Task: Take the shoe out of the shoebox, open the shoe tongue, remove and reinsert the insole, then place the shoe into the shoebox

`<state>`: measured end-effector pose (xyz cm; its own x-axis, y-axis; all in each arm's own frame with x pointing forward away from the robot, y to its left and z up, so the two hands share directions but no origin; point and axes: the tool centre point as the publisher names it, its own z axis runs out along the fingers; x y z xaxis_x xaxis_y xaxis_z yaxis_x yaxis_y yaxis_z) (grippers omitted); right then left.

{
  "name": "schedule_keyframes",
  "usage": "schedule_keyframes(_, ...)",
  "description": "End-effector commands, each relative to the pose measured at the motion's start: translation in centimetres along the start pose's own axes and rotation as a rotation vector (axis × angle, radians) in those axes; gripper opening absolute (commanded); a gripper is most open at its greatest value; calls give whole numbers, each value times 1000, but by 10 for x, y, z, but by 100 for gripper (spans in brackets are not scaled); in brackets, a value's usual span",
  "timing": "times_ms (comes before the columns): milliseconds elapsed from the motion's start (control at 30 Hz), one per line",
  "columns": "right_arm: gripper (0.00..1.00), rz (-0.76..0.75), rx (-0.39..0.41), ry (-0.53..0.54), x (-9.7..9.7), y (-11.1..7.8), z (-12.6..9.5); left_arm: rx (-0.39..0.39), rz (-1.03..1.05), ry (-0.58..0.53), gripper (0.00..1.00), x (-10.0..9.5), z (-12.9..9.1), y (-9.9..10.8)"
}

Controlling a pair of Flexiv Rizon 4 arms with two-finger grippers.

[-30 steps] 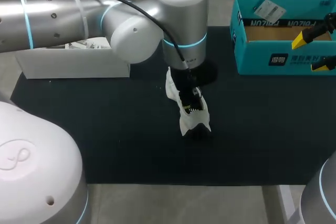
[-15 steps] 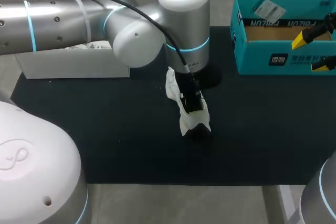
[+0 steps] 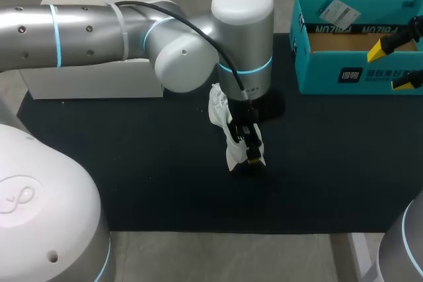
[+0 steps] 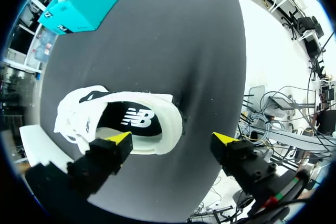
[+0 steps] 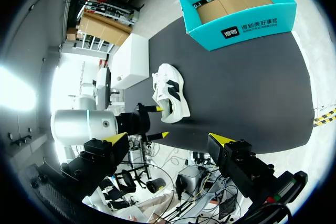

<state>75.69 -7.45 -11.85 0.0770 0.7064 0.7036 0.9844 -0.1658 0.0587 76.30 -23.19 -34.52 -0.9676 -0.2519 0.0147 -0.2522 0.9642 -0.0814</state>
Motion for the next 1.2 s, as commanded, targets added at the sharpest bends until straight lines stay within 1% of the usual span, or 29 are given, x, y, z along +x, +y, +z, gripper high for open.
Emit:
schedule_keyframes(33, 100, 2, -1, -2, 0, 0, 1, 2, 9, 9, 100, 0, 16, -3)
schedule_keyframes(300, 100, 2, -1, -2, 0, 0, 1, -18, 37, 14, 100, 1, 30, -2)
schedule_keyframes(433, 100, 2, -1, -2, 0, 0, 1, -16, 43, -11, 100, 1, 38, -3)
schedule_keyframes(567, 100, 2, -1, -2, 0, 0, 1, -6, 49, -6, 100, 3, 42, -5)
schedule_keyframes(833, 100, 2, -1, -2, 0, 0, 1, -39, 25, -18, 100, 1, 52, -6)
schedule_keyframes(867, 100, 2, -1, -2, 0, 0, 1, -41, 24, -17, 97, 1, 52, -6)
schedule_keyframes(900, 100, 2, -1, -2, 0, 0, 1, -43, 24, -16, 87, 1, 53, -6)
schedule_keyframes(967, 100, 2, -1, -2, 0, 0, 1, -47, 25, -15, 76, 1, 55, -7)
schedule_keyframes(1000, 100, 2, -1, -2, 0, 0, 1, -50, 27, -15, 66, 2, 56, -7)
schedule_keyframes(1033, 100, 2, -1, -2, 0, 0, 1, -50, 27, -15, 50, 2, 56, -7)
schedule_keyframes(1067, 100, 2, -1, -2, 0, 0, 1, -52, 27, -13, 47, 3, 57, -7)
schedule_keyframes(1167, 100, 2, -1, -2, 0, 0, 1, -59, 24, -10, 29, 3, 59, -7)
schedule_keyframes(1200, 100, 2, -1, -2, 0, 0, 1, -61, 25, -9, 11, 4, 59, -6)
